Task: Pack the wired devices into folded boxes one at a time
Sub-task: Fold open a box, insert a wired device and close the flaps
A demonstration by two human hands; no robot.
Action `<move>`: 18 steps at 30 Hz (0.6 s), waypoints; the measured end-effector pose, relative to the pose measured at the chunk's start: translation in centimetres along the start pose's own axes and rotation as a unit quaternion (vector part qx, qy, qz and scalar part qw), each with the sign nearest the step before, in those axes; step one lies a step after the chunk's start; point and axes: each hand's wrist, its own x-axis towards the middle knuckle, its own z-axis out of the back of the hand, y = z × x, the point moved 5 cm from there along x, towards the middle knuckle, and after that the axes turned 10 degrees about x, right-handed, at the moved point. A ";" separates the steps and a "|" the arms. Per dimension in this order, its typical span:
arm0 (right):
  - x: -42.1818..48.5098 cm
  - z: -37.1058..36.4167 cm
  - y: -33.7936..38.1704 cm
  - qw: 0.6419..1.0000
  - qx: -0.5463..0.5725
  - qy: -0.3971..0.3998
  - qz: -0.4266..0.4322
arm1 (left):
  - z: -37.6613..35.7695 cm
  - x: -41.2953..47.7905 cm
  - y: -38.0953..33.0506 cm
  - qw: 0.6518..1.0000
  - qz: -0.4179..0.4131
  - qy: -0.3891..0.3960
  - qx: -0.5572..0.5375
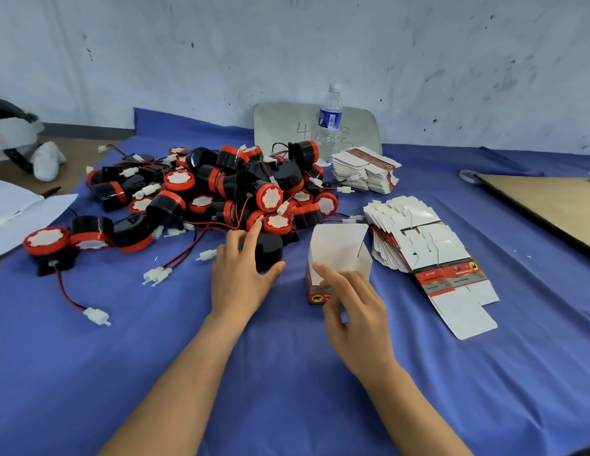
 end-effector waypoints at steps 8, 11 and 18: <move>-0.1 0.0 0.1 1.000 0.022 -0.015 0.003 | 1.2 -0.3 0.1 0.994 0.038 -0.065 -0.082; -0.2 0.5 -0.6 0.996 0.063 -0.053 -0.042 | 4.1 -0.7 -0.9 0.945 -0.020 -0.194 -0.261; -0.3 0.8 -1.1 0.981 0.143 -0.102 -0.088 | 7.4 -4.3 -7.0 0.830 -0.276 -0.165 -0.455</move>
